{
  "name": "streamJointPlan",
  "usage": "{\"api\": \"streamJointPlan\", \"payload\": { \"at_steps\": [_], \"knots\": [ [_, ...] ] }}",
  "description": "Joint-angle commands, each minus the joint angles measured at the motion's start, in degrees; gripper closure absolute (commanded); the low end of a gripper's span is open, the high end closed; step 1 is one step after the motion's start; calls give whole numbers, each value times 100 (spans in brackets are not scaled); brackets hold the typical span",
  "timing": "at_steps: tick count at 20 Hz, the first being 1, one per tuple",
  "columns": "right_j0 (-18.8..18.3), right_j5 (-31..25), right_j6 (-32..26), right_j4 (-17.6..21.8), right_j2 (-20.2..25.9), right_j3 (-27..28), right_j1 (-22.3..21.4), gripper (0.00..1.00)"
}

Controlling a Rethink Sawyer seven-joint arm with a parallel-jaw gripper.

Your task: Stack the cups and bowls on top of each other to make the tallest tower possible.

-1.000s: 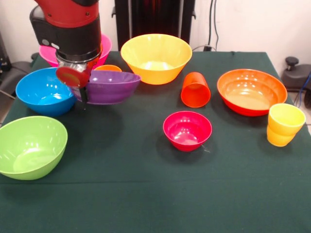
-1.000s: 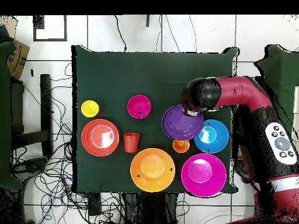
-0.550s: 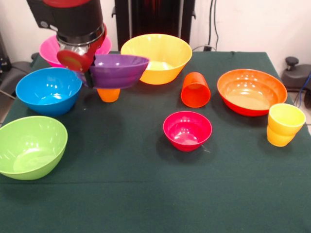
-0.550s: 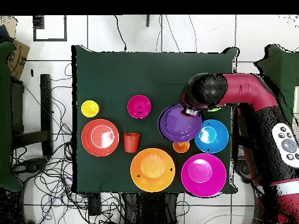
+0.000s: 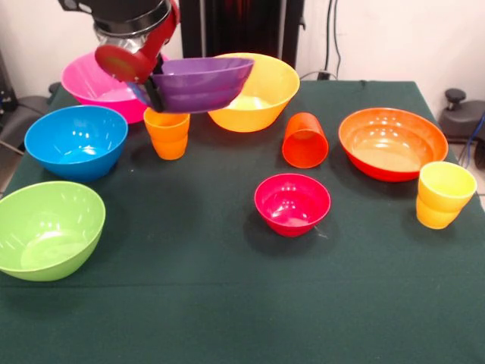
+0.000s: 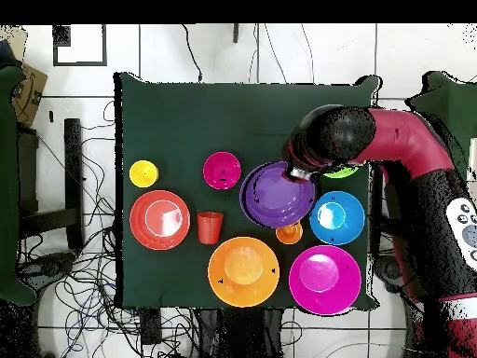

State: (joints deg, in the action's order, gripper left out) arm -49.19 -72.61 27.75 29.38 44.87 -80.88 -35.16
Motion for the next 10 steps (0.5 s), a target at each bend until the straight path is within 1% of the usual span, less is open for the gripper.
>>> {"api": "streamJointPlan", "payload": {
  "at_steps": [1,5,7,10],
  "knots": [
    [355,102,1513,-447,-452,-329,4,100],
    [384,449,1701,-646,-540,-422,-12,100],
    [388,771,1872,-753,-557,-495,9,100],
    [485,1199,2144,-906,-643,-558,72,100]
  ]
}}
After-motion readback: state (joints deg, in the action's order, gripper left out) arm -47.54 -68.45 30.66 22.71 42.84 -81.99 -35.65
